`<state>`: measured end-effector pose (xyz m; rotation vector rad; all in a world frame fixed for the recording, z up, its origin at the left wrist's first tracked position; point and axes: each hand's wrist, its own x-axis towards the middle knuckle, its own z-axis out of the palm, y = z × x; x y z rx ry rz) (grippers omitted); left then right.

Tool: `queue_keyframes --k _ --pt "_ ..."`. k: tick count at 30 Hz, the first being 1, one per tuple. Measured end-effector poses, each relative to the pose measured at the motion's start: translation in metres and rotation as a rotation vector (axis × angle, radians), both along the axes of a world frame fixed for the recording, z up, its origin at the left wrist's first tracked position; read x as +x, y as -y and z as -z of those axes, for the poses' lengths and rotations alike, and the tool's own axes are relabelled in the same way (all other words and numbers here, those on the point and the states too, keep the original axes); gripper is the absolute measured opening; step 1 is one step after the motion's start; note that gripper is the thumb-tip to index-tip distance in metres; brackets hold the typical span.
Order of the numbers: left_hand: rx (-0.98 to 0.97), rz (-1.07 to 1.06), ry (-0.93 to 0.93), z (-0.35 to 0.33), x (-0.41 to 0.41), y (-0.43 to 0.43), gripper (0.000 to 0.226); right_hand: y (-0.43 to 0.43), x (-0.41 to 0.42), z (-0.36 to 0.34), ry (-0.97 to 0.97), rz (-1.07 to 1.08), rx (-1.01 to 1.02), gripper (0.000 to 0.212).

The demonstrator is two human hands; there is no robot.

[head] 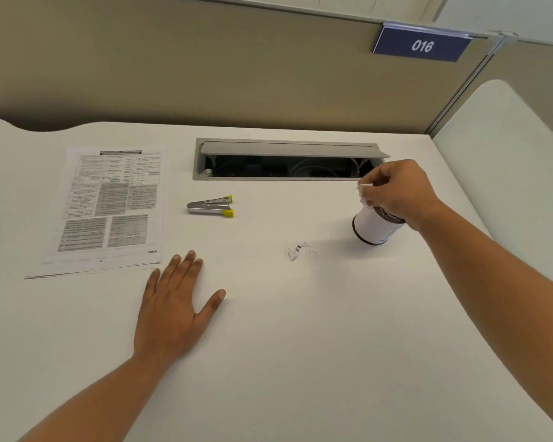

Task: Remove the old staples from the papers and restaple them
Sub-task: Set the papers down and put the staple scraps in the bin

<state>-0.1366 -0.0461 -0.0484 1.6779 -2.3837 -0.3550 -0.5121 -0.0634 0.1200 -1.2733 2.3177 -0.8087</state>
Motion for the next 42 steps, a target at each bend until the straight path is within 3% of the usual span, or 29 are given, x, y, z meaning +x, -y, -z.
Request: queue_keyframes --k 9,17,33,42 --pt "-0.008 0.002 -0.002 0.001 0.000 0.000 0.078 -0.002 -0.033 0.003 -0.076 0.103 0.051 0.016" --pt "-0.013 -0.003 0.006 0.001 0.000 0.001 0.079 -0.002 -0.053 0.010 -0.165 0.082 0.120 0.005" --pt "-0.014 0.001 -0.009 0.000 0.000 0.000 0.079 -0.003 -0.062 0.021 -0.273 0.052 0.169 0.003" --pt "-0.013 -0.001 0.000 0.000 0.000 0.000 0.079 -0.004 -0.060 0.019 -0.250 0.080 0.210 0.026"
